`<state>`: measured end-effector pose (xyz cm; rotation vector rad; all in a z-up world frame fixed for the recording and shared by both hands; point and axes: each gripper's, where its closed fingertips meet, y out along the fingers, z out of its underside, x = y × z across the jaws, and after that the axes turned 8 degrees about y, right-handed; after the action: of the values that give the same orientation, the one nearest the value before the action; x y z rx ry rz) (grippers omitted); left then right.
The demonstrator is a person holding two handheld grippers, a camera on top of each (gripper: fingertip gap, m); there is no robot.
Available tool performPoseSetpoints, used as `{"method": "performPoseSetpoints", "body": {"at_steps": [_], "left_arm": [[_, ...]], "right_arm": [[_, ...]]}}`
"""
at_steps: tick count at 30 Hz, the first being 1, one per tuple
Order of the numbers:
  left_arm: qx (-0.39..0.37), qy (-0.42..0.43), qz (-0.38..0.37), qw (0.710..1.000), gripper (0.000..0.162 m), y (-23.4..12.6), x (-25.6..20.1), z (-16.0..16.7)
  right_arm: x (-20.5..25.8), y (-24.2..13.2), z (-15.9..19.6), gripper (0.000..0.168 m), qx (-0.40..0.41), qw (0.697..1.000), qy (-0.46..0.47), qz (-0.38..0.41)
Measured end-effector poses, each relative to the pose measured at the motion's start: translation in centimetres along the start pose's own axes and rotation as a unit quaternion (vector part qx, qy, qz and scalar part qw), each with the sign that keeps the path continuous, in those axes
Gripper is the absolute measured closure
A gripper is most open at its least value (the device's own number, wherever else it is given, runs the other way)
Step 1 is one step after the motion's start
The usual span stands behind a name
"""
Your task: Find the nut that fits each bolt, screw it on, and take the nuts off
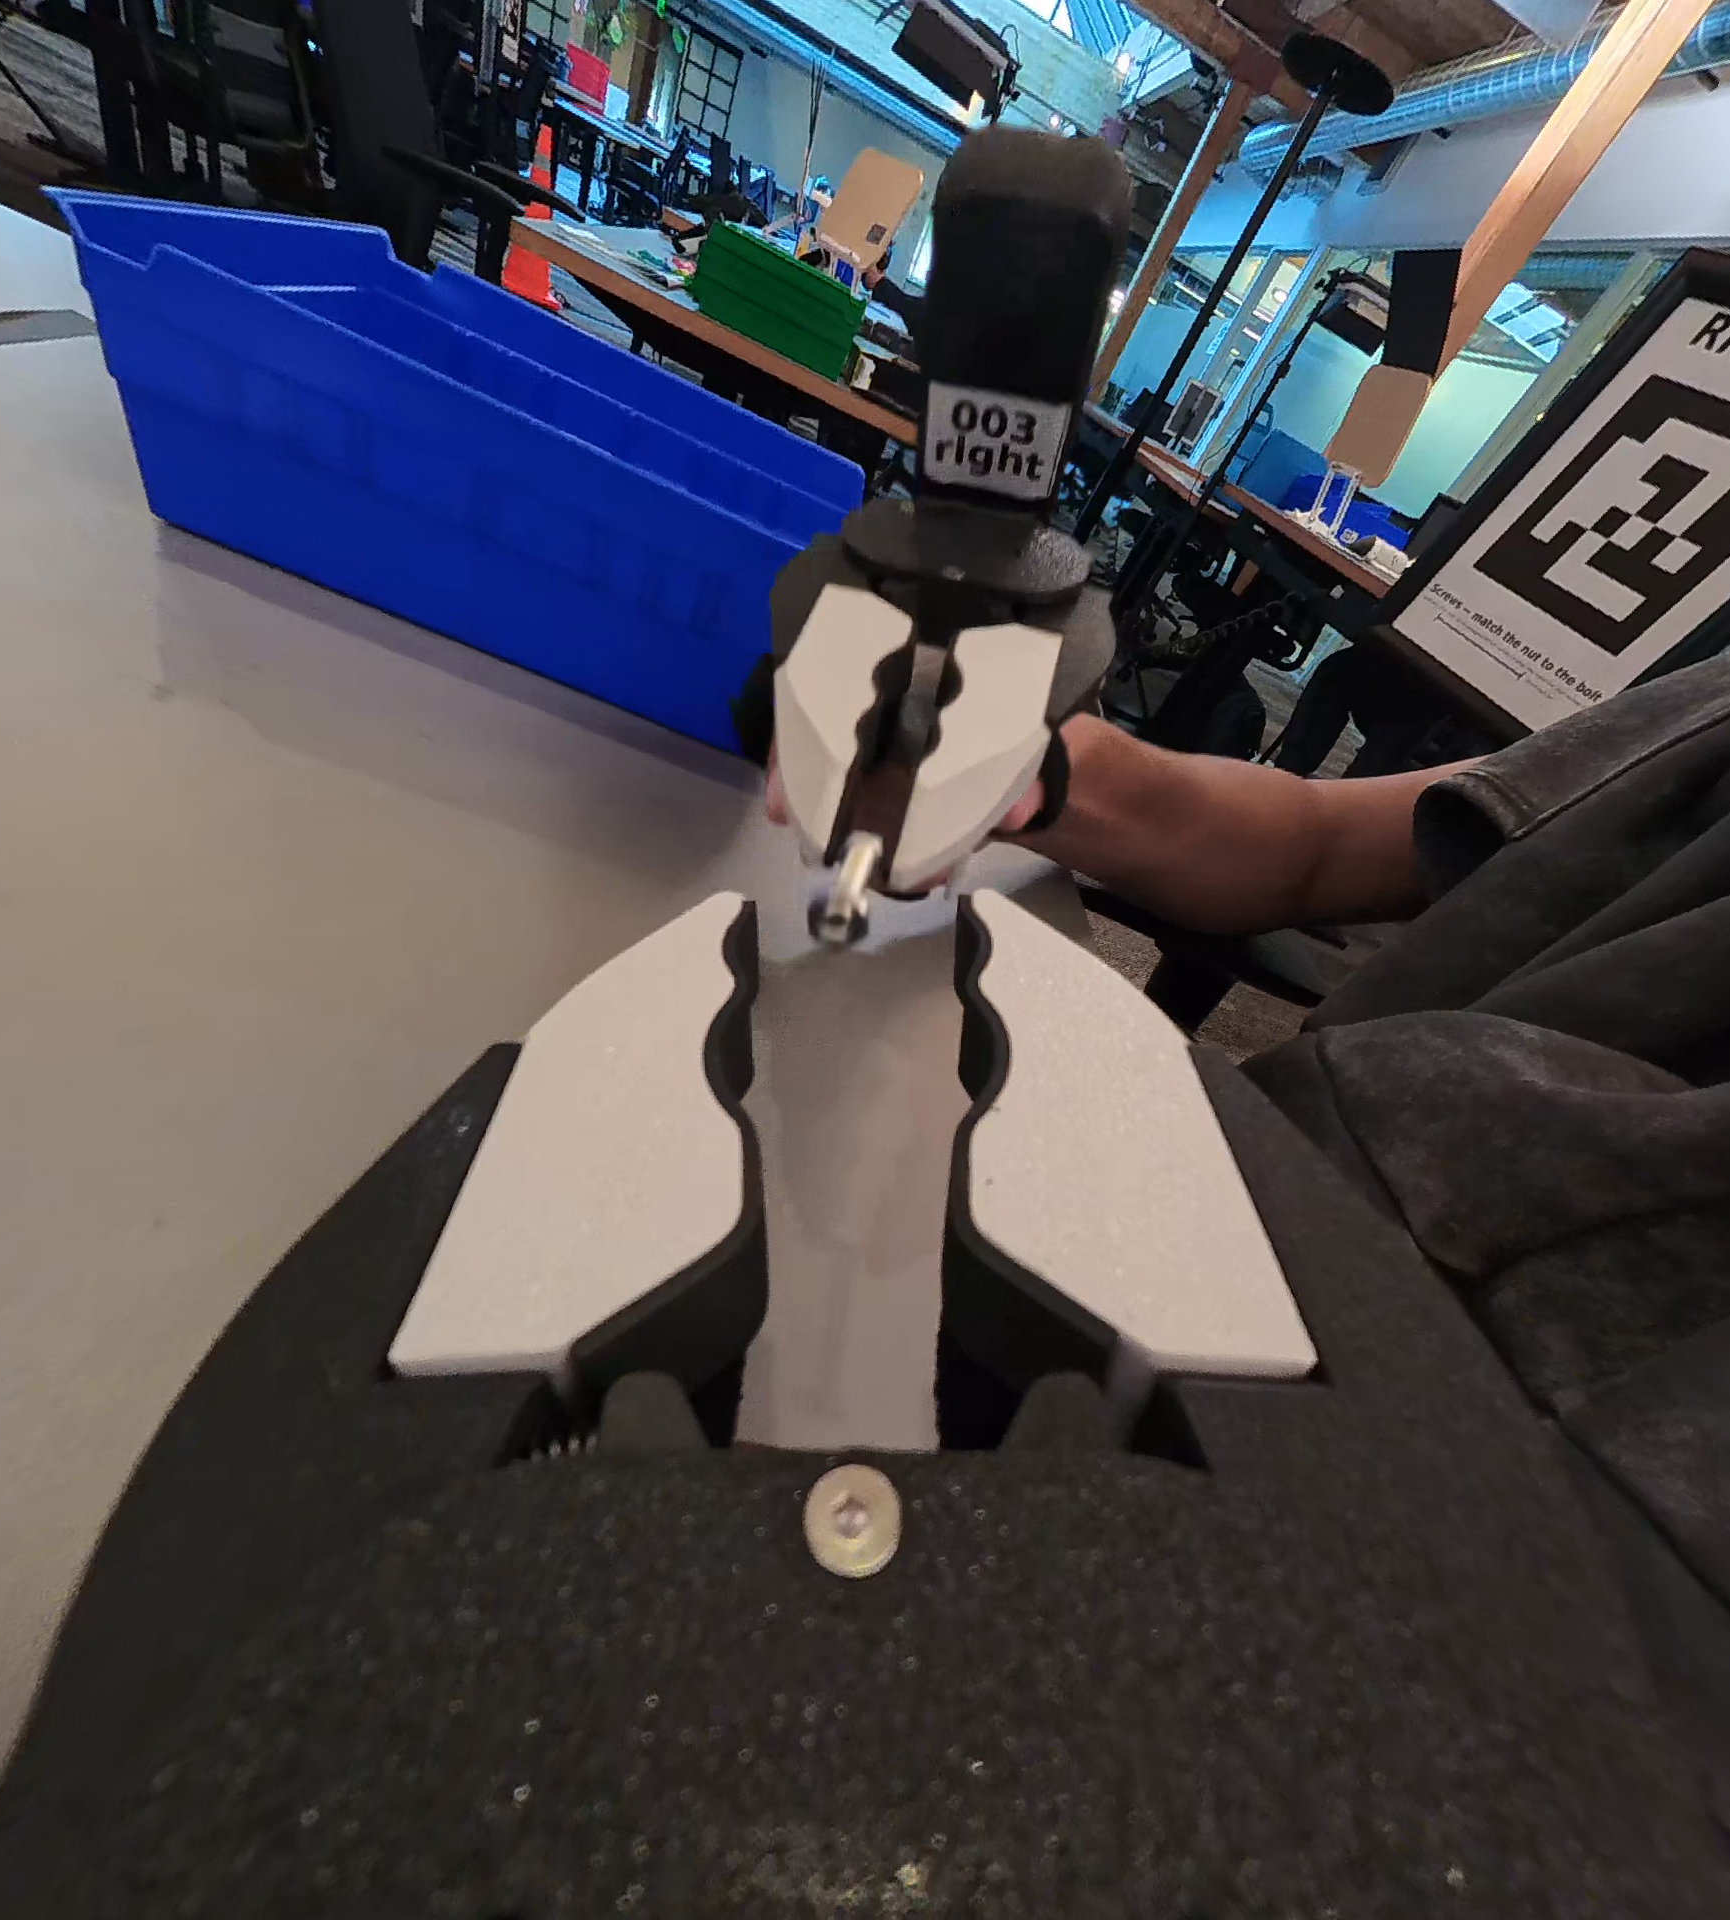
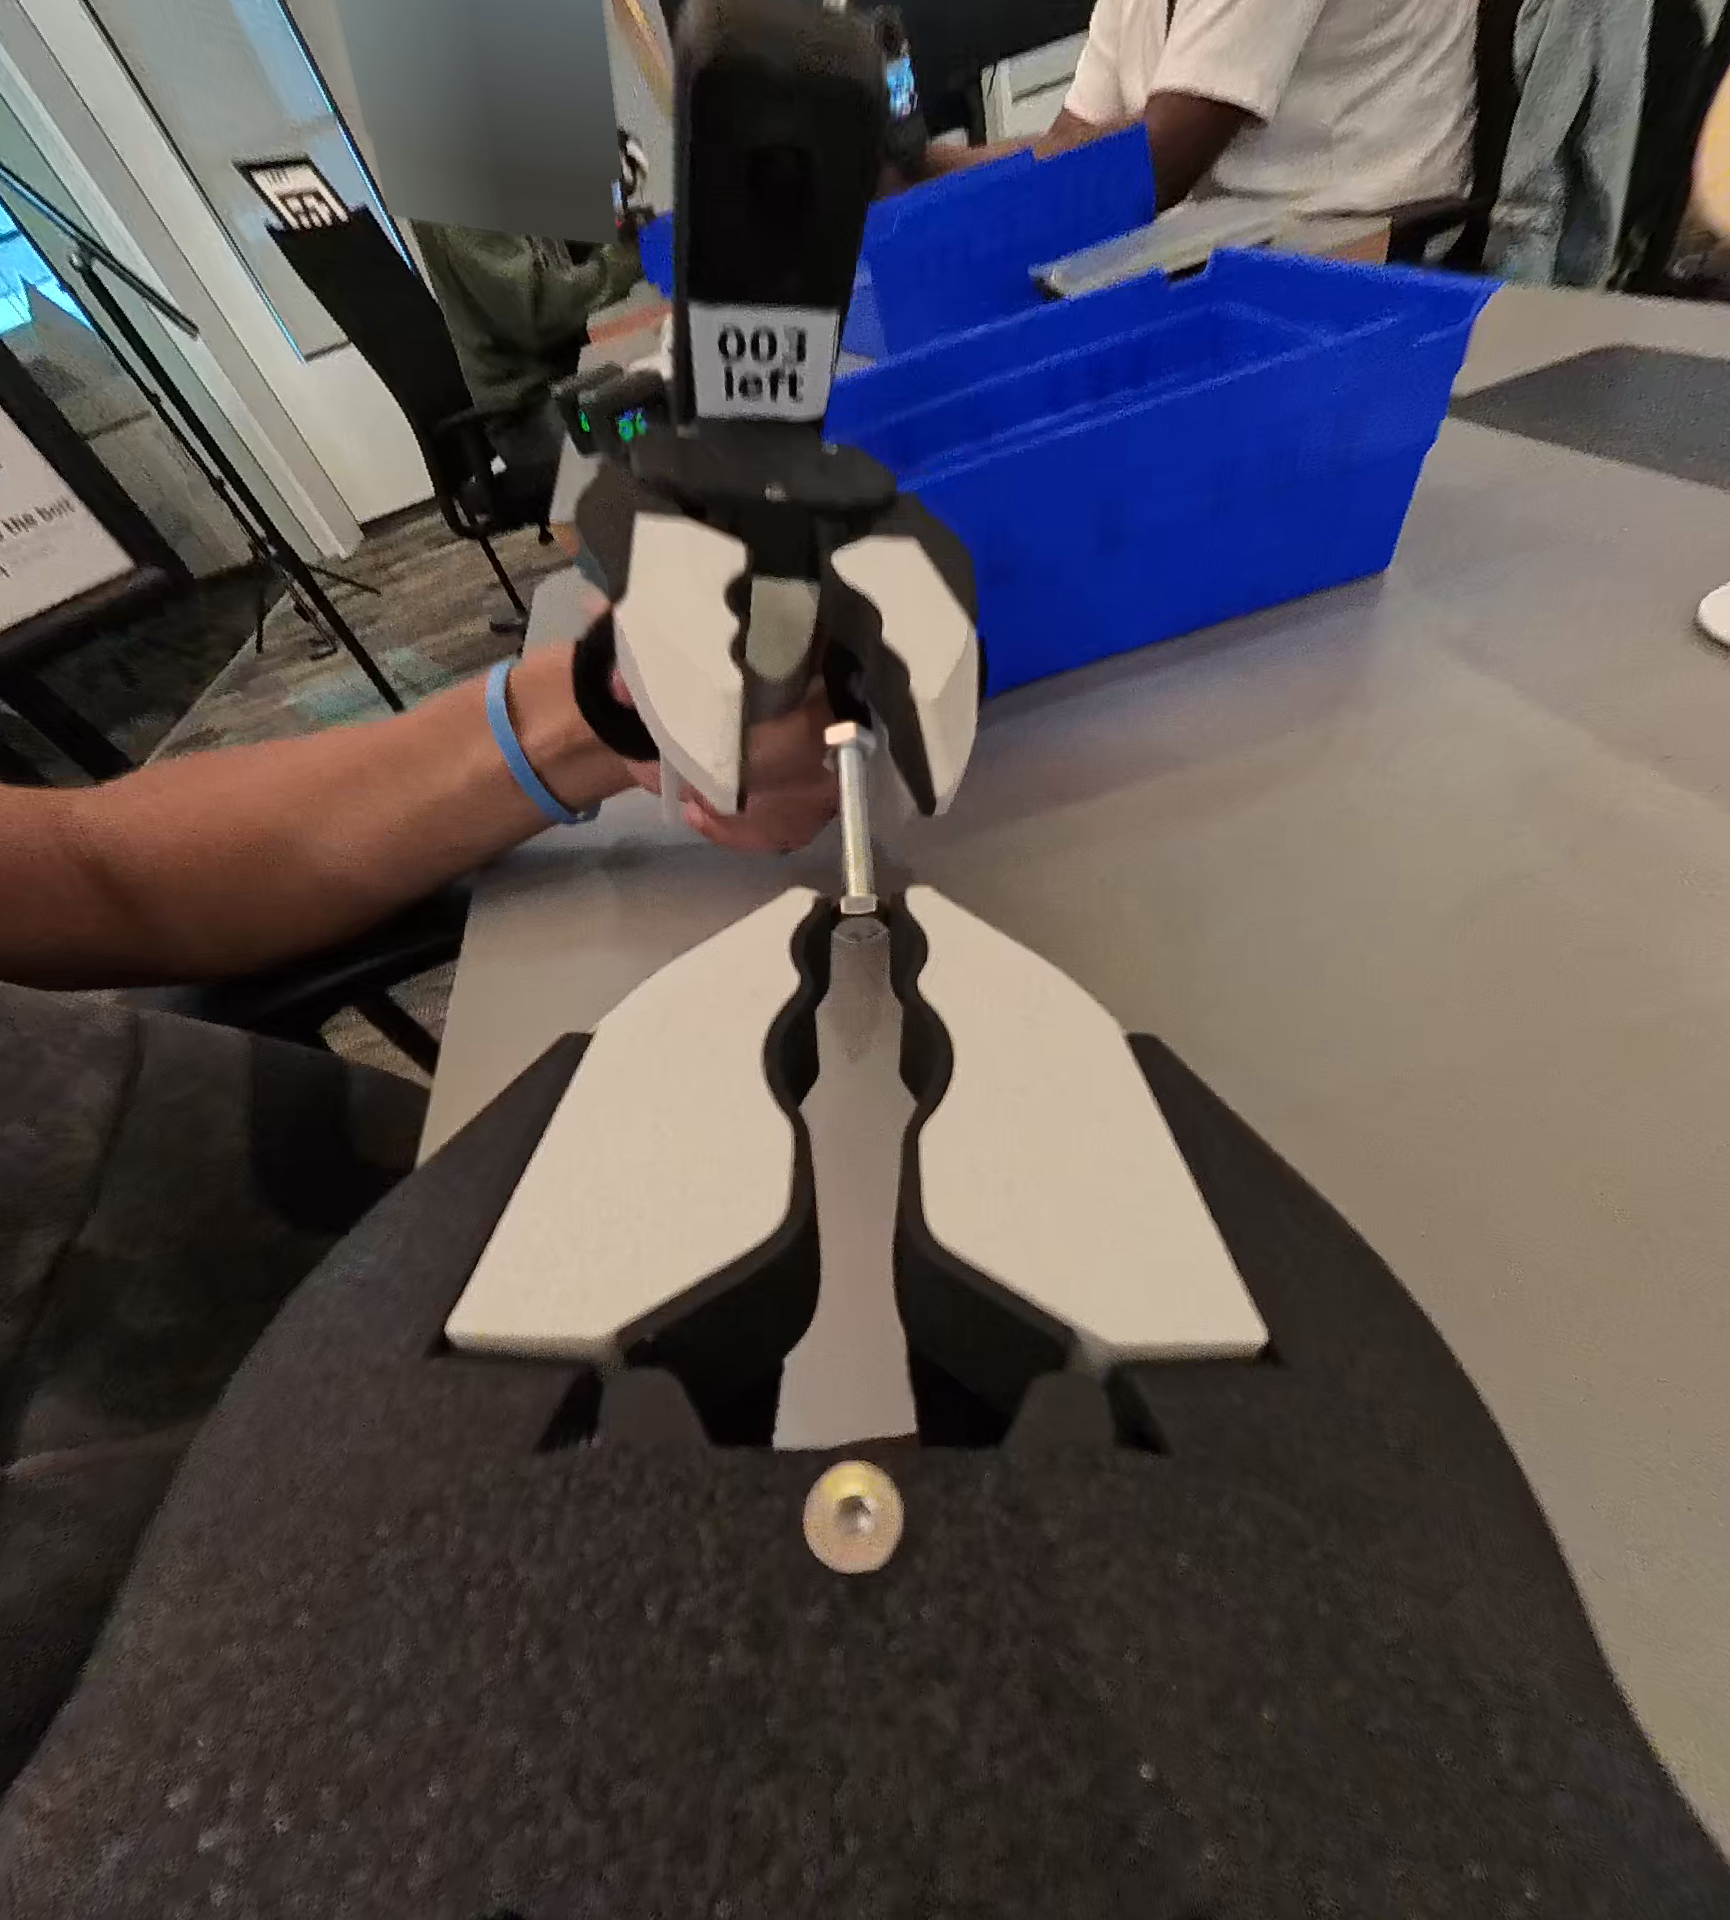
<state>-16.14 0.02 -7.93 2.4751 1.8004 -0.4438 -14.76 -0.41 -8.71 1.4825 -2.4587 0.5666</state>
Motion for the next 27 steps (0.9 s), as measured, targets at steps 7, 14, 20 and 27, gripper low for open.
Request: {"method": "performPoseSetpoints", "body": {"at_steps": [7, 14, 20, 27], "left_arm": [[0.0, 0.007, 0.003, 1.0, 0.126, 0.2, -0.4, -0.3], [-0.001, 0.007, 0.005, 1.0, 0.126, 0.2, -0.5, -0.3], [-0.003, 0.008, 0.006, 1.0, 0.126, 0.1, -0.5, -0.4], [-0.004, 0.009, 0.003, 1.0, 0.126, 0.0, -0.4, -0.5]], "right_arm": [[-0.6, 0.9, 1.9, 0.157, 0.035, 0.999, 0.004, 0.007], [-0.1, 0.0, -0.5, 0.157, -0.001, 1.0, -0.002, 0.005], [-0.2, 1.1, 1.6, 0.157, 0.033, 0.999, 0.001, 0.002], [-0.5, 0.3, 0.3, 0.157, 0.011, 1.0, 0.008, 0.004]]}}
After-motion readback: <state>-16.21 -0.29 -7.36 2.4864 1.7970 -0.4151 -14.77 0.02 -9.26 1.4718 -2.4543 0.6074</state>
